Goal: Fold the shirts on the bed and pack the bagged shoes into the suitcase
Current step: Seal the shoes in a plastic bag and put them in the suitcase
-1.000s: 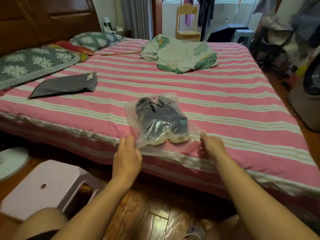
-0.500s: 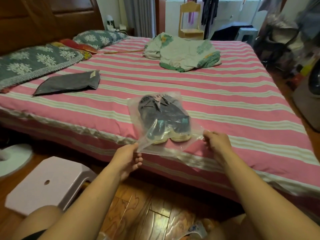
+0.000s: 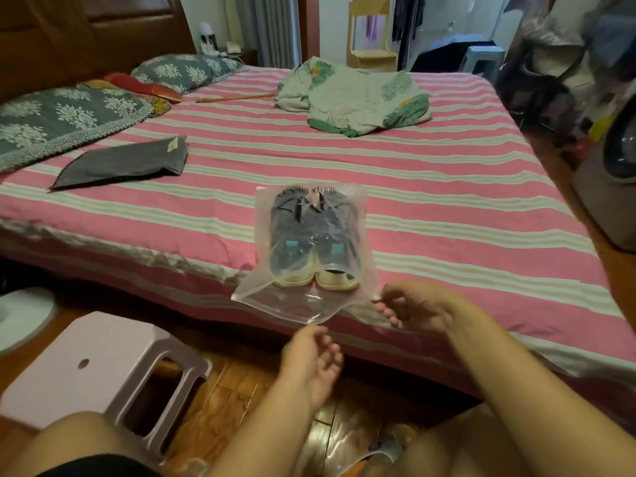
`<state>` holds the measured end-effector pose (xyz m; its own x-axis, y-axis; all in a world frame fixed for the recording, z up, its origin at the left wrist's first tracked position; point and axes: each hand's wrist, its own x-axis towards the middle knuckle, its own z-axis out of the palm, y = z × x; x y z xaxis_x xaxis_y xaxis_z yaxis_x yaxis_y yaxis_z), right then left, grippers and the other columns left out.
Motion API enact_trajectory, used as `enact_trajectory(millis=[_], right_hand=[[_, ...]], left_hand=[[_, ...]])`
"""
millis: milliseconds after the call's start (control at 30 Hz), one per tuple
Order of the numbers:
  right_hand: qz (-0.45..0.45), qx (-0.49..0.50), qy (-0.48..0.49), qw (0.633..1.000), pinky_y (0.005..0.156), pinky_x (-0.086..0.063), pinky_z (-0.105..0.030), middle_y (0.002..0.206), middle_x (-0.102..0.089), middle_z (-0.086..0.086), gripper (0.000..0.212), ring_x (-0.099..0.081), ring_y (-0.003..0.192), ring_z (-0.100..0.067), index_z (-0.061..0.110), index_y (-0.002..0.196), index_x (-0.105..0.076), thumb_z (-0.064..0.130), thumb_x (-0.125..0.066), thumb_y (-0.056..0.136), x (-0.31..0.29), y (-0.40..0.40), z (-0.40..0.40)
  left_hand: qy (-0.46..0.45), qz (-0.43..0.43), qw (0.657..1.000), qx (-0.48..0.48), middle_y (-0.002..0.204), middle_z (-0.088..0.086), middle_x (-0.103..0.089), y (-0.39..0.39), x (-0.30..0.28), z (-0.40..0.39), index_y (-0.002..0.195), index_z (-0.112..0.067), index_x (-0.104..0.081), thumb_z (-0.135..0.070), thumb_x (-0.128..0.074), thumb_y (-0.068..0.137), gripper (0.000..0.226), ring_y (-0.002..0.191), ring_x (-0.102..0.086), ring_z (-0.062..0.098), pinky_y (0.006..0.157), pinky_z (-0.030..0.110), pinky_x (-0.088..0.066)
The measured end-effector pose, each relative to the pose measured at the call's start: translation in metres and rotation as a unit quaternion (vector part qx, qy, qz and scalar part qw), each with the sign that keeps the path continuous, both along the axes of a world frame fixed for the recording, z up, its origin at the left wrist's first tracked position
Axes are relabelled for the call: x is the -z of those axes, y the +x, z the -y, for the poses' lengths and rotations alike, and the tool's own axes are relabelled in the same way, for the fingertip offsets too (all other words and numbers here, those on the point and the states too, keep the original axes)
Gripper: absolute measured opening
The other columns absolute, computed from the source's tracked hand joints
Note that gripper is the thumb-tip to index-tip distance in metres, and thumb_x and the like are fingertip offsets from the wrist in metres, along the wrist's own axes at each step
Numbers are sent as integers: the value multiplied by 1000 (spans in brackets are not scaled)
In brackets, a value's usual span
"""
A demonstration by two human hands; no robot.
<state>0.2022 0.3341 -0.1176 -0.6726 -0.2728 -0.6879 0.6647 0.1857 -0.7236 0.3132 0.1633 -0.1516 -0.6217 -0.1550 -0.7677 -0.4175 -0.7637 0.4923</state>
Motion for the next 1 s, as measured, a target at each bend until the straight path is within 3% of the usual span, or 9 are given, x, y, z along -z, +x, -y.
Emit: enact_trajectory(millis=[133,267,367,467,567,633,767,900,1000], right_hand=[[19,58,-19,998,41,-48,-19,61,-52,-4,22,-49,55,-9,6,71,-56,3,-57,93,6,7,5],[23,64,-31,997,42,-49,-14,53,-55,-4,26,-54,44,-6,1,69,-60,0,-54,95,2,9,-3],[29,55,-20,998,43,-49,-12,52,-61,-5,26,-55,39,-4,-4,77,-62,-3,-46,97,1,10,-7],[39,52,-17,998,40,-50,-16,49,-59,-6,26,-56,37,-7,-5,79,-60,-1,-42,98,-1,13,-6],[31,60,-14,998,35,-45,-17,43,-54,-4,31,-52,32,-8,-2,75,-59,0,-41,100,-3,17,-1],[12,61,7,998,36,-44,-16,43,-52,-2,31,-49,32,-7,1,77,-60,2,-40,101,-3,19,6],[0,59,31,998,36,-41,-17,43,-51,-1,30,-45,34,-7,2,80,-62,0,-38,99,-3,20,13],[-9,42,42,998,34,-38,-18,41,-47,0,26,-42,34,-9,4,83,-59,1,-38,99,-9,23,11],[-16,33,39,999,35,-39,-18,48,-45,-1,27,-40,45,-10,4,80,-56,-1,-38,100,-13,26,9]], left_hand=[[35,-62,997,43,70,2,-63,-14,-3,-55,94,-10,-68,-21,-66,97,11,66,-60,15,61,26,-49],[36,-103,994,29,68,8,-64,-32,-17,-78,98,-1,-67,-7,-67,95,7,55,-59,11,55,21,-52],[-20,-90,995,41,65,7,-63,-40,-14,-86,101,-1,-68,-4,-67,93,8,48,-55,10,51,22,-46],[-60,-68,995,35,55,7,-59,-41,-17,-87,90,2,-67,0,-62,92,6,41,-51,10,42,20,-37],[-128,-55,990,9,50,7,-52,-40,-26,-88,72,-1,-61,1,-58,95,23,31,-43,7,32,17,-29],[-154,-60,986,-4,49,6,-50,-39,-28,-89,72,0,-59,0,-57,96,25,30,-40,7,32,18,-29],[-134,-65,989,-16,51,5,-48,-40,-29,-91,79,0,-57,-4,-53,102,23,39,-41,10,40,22,-34],[-128,-52,990,-27,49,6,-48,-47,-30,-93,83,-1,-55,-10,-49,104,24,35,-40,13,38,19,-31],[-123,-31,991,-46,58,11,-56,-53,-32,-93,104,9,-60,-13,-50,104,24,34,-42,14,36,17,-31]])
